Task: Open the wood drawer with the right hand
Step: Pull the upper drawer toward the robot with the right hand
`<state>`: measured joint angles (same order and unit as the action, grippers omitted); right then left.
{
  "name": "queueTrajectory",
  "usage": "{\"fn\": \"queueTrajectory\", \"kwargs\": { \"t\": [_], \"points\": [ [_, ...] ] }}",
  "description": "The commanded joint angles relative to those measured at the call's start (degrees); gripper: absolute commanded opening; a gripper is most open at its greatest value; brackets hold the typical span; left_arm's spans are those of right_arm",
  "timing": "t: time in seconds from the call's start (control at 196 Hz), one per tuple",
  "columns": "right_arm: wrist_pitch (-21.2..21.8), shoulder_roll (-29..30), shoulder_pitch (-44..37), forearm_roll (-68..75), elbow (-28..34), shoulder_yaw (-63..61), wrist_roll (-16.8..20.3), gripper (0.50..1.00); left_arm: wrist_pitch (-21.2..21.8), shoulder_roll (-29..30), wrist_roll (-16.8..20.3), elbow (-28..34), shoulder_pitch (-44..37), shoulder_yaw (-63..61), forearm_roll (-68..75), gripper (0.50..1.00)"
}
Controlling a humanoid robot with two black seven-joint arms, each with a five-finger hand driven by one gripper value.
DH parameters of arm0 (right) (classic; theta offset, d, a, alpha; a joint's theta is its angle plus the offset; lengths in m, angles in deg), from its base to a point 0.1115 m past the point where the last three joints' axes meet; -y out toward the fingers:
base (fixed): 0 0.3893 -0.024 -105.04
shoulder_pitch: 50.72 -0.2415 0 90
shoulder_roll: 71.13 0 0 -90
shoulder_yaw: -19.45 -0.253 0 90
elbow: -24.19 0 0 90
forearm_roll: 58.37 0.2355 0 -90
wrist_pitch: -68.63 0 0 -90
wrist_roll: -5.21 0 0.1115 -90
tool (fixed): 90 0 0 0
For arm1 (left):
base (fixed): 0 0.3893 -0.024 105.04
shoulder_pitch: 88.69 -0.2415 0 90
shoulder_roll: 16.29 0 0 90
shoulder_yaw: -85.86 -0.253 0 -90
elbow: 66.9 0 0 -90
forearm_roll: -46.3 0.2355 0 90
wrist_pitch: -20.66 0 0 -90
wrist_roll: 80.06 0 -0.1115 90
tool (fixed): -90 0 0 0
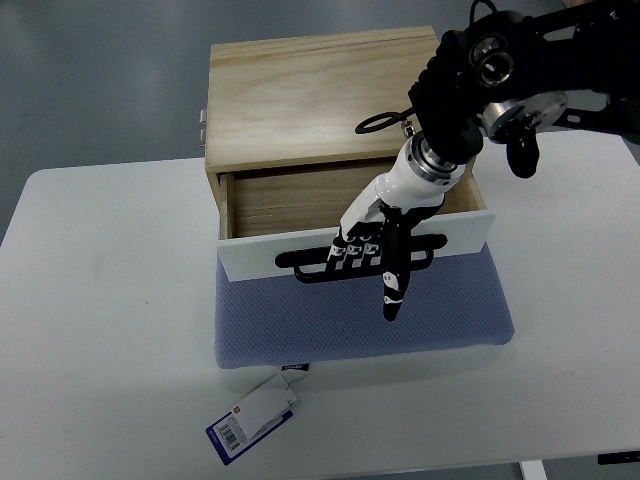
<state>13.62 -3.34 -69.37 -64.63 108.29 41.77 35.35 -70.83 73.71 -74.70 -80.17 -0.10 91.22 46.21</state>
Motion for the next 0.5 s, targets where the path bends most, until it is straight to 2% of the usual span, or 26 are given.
{"fn": "queueTrajectory", "kwargs": {
  "t": [0.0, 0.495],
  "points": [
    [0.0, -0.3, 0.0, 0.0, 0.4, 0.0, -0.1, 0.944, 0.0, 0.0, 0.0, 0.0, 0.0, 0.0, 0.0, 1.000],
    [0.0, -1.3, 0.1, -0.5, 1.7, 0.0, -0.4, 0.944, 0.0, 0.0, 0.0, 0.0, 0.0, 0.0, 0.0, 1.000]
  ]
}}
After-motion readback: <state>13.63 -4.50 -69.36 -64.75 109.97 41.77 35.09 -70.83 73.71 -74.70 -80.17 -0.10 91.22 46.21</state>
